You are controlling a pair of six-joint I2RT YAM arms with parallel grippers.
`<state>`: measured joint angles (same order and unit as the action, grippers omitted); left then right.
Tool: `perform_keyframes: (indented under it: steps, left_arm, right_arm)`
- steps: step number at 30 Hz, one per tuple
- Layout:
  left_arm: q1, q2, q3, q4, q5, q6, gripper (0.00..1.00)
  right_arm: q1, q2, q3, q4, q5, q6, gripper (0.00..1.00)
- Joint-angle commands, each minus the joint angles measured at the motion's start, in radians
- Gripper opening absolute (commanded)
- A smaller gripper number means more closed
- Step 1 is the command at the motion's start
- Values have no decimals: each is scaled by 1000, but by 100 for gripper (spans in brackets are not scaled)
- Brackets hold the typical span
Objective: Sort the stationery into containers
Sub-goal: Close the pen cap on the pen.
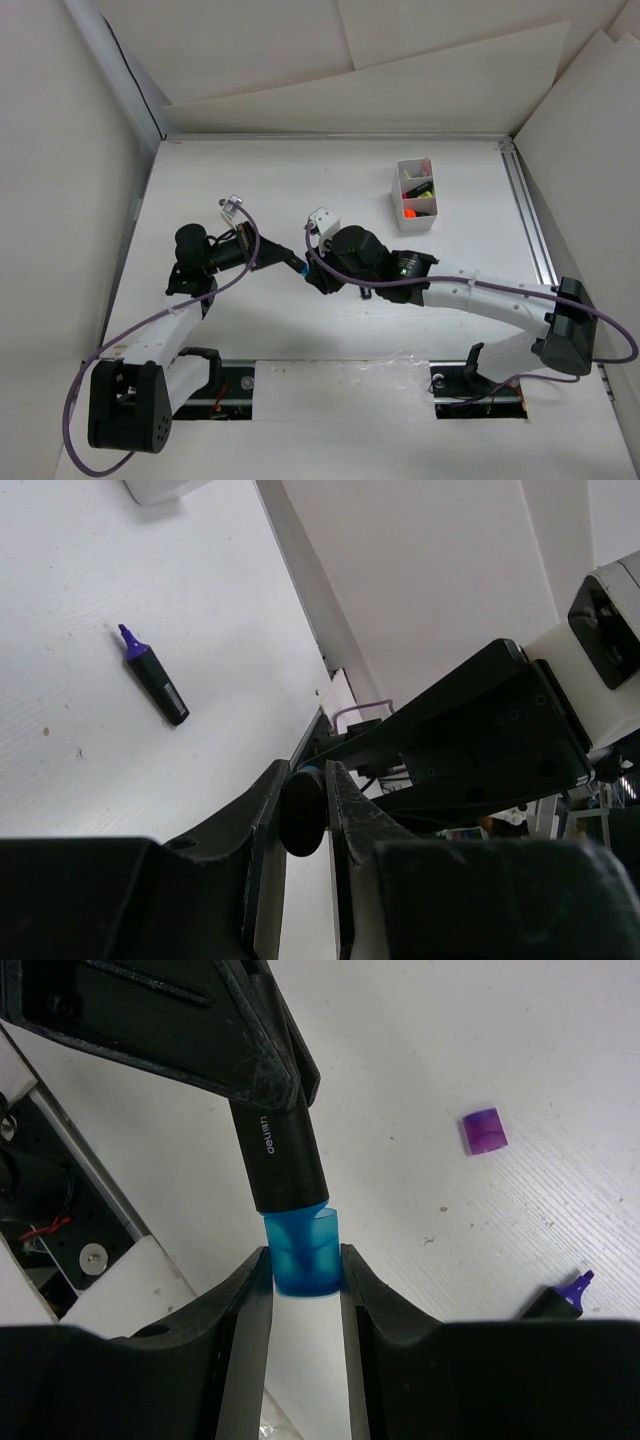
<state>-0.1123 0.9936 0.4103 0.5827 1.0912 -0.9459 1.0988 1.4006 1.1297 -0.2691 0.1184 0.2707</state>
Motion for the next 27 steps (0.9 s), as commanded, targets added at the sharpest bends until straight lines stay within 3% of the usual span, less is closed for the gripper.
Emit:
perform_keyframes:
  steps: [1,8,27]
  left_arm:
    - [-32,5,-24,-60,124,19,0]
    - [-32,-4,-24,-60,124,1,0]
    - [-32,-13,-51,-60,142,10,0]
  right_arm:
    - [-27,-61,45,249,90,-25,22]
    - [-17,-51,35,238,113,-25,22]
    - [-17,75,194,304,162,-45,22]
